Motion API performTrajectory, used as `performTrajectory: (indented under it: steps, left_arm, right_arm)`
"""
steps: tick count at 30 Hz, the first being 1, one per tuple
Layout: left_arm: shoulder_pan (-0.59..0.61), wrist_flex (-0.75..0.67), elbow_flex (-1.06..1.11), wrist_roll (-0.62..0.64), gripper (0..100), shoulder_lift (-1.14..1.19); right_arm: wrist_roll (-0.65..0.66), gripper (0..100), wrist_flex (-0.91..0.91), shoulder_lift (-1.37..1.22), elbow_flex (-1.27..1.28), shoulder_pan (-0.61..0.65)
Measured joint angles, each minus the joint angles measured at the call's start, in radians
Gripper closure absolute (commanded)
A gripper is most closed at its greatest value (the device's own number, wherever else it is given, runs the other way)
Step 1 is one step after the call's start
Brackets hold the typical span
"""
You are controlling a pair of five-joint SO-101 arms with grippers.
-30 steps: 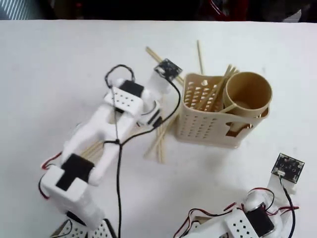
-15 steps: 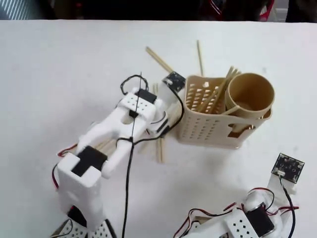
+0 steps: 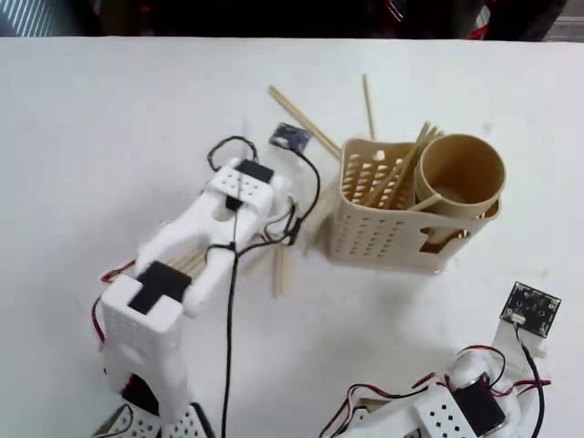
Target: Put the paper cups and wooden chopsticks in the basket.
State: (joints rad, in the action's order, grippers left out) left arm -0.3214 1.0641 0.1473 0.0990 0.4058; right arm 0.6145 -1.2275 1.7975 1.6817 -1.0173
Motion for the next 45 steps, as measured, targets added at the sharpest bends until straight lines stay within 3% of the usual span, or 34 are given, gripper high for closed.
performTrajectory:
  steps: [5,21,29,38,45]
  left_arm:
    - [0.091,0.0,0.0,0.002,80,0.0]
    - [0.299,0.0,0.0,-0.236,84,0.0]
    - [0.307,0.072,0.002,-0.315,85,-0.052]
    - [0.313,0.161,0.002,-0.325,84,-0.37]
    - [0.173,0.098,0.002,-0.535,84,-0.347]
  right_arm:
    - [0.0,96.1,0.0,0.0,0.0,0.0]
    - [0.0,96.1,0.0,0.0,0.0,0.0]
    - [0.0,96.1,0.0,0.0,0.0,0.0]
    - [0.0,96.1,0.0,0.0,0.0,0.0]
    - [0.0,96.1,0.0,0.0,0.0,0.0]
